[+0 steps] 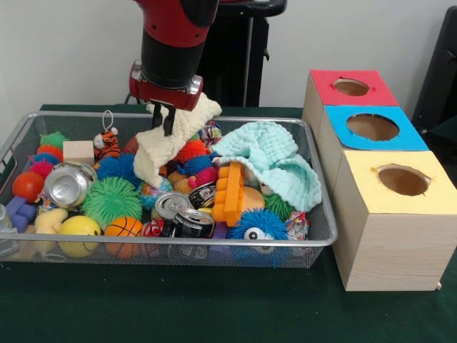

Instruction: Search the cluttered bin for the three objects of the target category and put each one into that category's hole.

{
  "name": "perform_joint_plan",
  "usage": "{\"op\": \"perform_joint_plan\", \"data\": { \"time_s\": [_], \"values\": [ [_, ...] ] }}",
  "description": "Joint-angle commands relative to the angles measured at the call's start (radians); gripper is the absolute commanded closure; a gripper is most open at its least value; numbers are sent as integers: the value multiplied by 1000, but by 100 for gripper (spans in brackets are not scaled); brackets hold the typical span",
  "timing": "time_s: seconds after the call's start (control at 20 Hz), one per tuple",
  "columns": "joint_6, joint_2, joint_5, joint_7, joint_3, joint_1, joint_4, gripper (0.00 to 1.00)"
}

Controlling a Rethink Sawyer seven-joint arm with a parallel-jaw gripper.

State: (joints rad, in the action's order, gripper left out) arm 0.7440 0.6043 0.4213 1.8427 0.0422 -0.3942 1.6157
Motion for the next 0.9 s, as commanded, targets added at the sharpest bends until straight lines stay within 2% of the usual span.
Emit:
{"op": "perform_joint_plan", "data": {
  "time_s": [0.05, 0.45, 0.75, 0.9],
  "values": [
    [-101, 49, 53, -38, 46, -36, 74, 100],
    [-127, 0, 51, -65, 73, -88, 29, 100],
    [-144, -2, 50, -43, 64, -112, 25, 100],
    [-103, 10, 43, -53, 63, -113, 1, 100]
  ]
}}
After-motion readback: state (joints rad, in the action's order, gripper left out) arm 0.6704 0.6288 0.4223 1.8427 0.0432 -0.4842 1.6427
